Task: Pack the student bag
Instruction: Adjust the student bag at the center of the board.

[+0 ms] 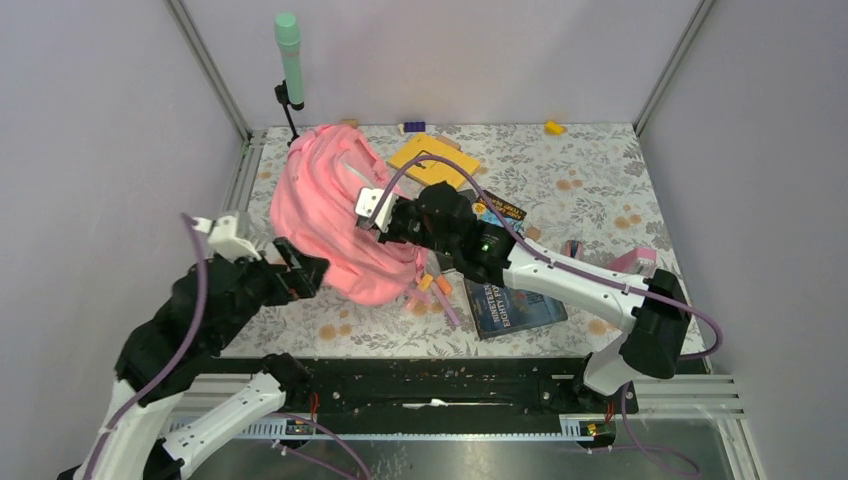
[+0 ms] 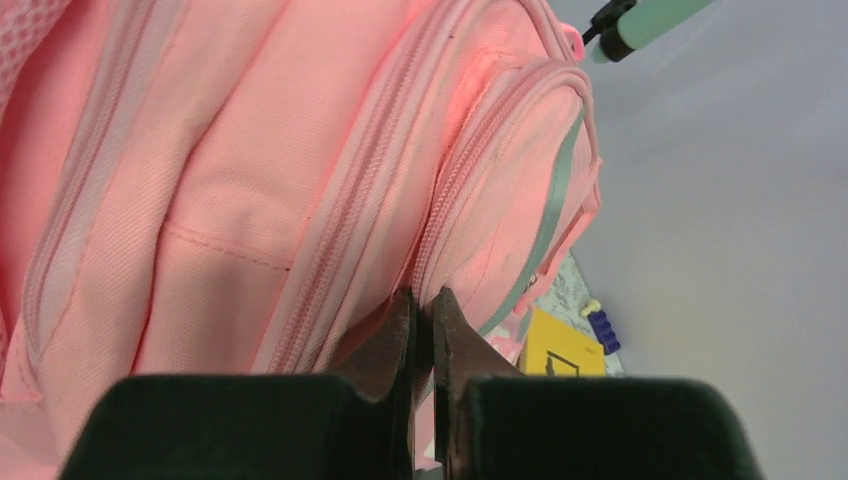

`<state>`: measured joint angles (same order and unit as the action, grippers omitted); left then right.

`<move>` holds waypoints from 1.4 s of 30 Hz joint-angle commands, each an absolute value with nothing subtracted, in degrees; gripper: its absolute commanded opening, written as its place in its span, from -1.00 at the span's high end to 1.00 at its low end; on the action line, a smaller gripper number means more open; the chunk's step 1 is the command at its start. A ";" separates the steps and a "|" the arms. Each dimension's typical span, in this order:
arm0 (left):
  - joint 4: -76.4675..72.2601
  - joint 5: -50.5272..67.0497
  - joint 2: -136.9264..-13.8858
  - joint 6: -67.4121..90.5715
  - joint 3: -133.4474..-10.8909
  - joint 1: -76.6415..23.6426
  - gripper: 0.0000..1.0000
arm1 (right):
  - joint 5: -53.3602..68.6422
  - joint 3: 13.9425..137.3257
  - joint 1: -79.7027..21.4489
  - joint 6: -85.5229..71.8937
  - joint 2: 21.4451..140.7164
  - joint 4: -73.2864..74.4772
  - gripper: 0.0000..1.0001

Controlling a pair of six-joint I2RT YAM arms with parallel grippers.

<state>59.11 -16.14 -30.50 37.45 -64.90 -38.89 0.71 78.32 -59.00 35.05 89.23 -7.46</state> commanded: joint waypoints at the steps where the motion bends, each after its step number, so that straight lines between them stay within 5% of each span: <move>1: 63.23 -24.25 -35.41 32.99 -73.91 -38.65 -0.97 | -2.46 74.47 -58.81 35.11 88.28 -9.49 1.00; 7: 57.86 -24.64 -43.93 24.49 -78.58 -36.14 -0.97 | -3.97 69.54 -59.90 33.73 86.94 -11.71 1.00; 15: 40.02 -2.42 -46.38 29.77 -61.53 -23.39 -0.97 | -3.91 64.43 -61.45 28.74 86.40 -14.08 1.00; 22: 33.07 -5.29 -45.79 35.24 -49.89 -18.22 -0.98 | -8.06 57.82 -64.15 23.56 85.82 -19.54 1.00; 23: 32.22 -6.49 -45.45 35.66 -48.06 -17.67 -0.97 | -8.63 57.72 -64.36 21.75 85.48 -19.04 0.81; 26: 31.54 -7.46 -46.15 35.63 -45.83 -15.57 -0.97 | -11.55 58.33 -64.43 15.36 83.65 -15.50 -0.54; 28: 30.79 -6.36 -47.55 35.59 -44.79 -12.90 -0.97 | -17.63 58.69 -64.23 10.86 81.68 -13.18 -0.95; 32: 29.22 -1.28 -49.04 35.16 -44.04 -7.10 -0.97 | -19.55 61.33 -59.85 -0.02 79.03 -2.47 -0.99; 42: 31.98 4.66 -56.39 28.92 -46.80 -3.60 -0.98 | -1.73 54.81 -38.46 -19.40 77.07 4.77 -0.93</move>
<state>32.97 0.97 -53.69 32.25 -44.53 -4.08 -9.34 56.95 -42.09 -9.56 76.77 0.54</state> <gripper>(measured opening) 0.985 0.977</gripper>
